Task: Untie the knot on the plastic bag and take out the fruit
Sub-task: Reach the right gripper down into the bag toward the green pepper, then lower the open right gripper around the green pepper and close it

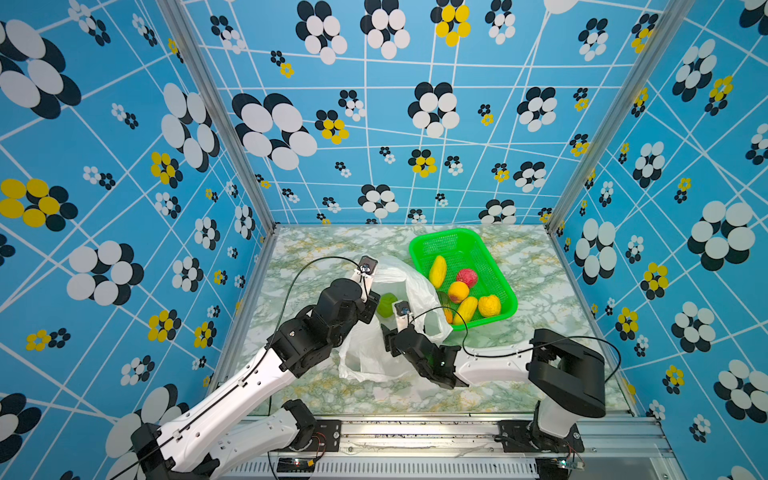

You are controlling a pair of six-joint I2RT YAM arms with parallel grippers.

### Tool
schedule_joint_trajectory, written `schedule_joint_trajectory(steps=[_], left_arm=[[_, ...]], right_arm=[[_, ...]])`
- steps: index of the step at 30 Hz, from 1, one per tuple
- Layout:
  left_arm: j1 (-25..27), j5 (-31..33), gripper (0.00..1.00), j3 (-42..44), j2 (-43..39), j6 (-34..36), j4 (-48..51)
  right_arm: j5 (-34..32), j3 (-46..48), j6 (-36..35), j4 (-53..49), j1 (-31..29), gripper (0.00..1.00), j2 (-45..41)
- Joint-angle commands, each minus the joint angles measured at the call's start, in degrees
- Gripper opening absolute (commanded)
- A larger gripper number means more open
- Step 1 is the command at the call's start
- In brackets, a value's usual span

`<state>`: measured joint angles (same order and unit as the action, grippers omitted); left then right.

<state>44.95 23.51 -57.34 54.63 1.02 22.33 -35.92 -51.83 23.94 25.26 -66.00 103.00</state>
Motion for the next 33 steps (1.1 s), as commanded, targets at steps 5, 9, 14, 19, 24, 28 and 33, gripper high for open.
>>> schedule_joint_trajectory(steps=[5, 9, 14, 19, 24, 28, 33], left_arm=[[-0.53, -1.11, 0.00, 0.26, -0.97, -0.93, -0.62], [-0.51, -1.25, 0.00, 0.39, -1.19, -0.76, -0.79], [-0.52, -1.10, 0.00, 0.28, -1.06, -0.48, -0.62], [-0.47, -1.09, 0.00, 0.21, -1.08, -0.48, -0.63], [-0.44, -2.55, 0.00, -0.05, -1.18, -0.74, -0.87], [-0.46, -5.32, 0.00, -0.38, -1.03, -0.84, -0.80], [-0.36, -6.47, 0.00, -1.58, 0.16, -0.70, 0.07]], right_arm=[[-1.05, -14.15, 5.64, -15.92, 4.71, 0.99, 10.61], [-0.94, -19.16, 6.64, -19.28, 6.31, 0.99, 14.96], [3.71, -15.71, 3.73, -9.65, 6.88, 0.98, 14.81], [11.65, -3.04, -0.18, 12.63, 6.85, 0.99, 10.08], [12.75, -5.73, 0.54, 11.00, 6.87, 0.99, 10.87], [12.87, -9.75, 2.27, 8.18, 6.88, 0.99, 13.27], [13.00, -11.55, 3.01, 7.91, 6.18, 0.99, 14.29]])
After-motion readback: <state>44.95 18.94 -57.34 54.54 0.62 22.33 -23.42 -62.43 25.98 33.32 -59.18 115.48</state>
